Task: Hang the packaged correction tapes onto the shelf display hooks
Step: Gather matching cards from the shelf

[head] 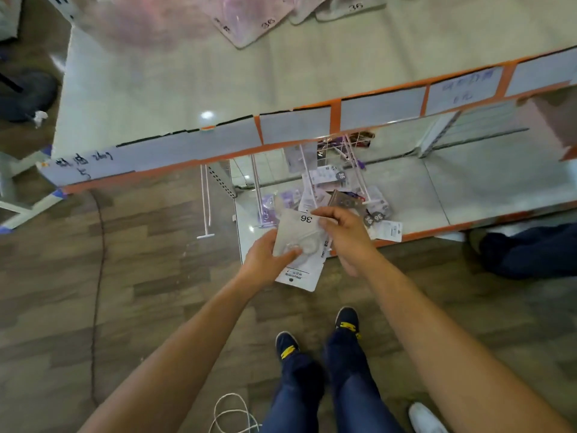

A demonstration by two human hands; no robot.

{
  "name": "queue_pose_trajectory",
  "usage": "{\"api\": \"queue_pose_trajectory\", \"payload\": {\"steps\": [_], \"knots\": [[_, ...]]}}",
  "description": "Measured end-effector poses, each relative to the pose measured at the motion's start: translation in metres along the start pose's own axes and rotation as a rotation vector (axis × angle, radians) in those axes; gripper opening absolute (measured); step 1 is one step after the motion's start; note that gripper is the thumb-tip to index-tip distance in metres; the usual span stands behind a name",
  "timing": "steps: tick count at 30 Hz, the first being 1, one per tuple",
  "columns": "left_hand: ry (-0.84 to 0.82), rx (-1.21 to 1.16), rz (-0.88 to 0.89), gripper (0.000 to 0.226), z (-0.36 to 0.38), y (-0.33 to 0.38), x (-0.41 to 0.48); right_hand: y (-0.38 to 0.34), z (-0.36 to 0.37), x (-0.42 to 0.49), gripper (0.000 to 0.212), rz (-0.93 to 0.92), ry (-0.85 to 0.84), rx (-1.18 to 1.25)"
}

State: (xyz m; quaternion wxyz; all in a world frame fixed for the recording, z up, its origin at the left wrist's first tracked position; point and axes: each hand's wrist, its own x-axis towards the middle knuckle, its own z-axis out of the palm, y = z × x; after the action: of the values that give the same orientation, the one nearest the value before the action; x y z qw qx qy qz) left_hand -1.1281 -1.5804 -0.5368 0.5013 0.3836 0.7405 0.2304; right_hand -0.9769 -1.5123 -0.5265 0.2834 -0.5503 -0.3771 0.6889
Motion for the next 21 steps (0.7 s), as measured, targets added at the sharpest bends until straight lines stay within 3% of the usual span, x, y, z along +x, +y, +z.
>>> {"api": "queue_pose_trajectory", "payload": {"steps": [7,13,21], "knots": [[-0.136,-0.106,-0.018,0.028,0.006,-0.038,0.023,0.036,-0.004,0.029,0.019,0.053,0.053,-0.021],[-0.156,-0.143,-0.032,0.025,0.032,-0.070,0.054,0.070,-0.016,0.059,0.020,0.034,0.082,-0.119],[-0.184,-0.071,0.114,0.031,0.061,-0.092,0.111,0.104,-0.041,0.103,0.016,-0.038,0.046,-0.097]]}}
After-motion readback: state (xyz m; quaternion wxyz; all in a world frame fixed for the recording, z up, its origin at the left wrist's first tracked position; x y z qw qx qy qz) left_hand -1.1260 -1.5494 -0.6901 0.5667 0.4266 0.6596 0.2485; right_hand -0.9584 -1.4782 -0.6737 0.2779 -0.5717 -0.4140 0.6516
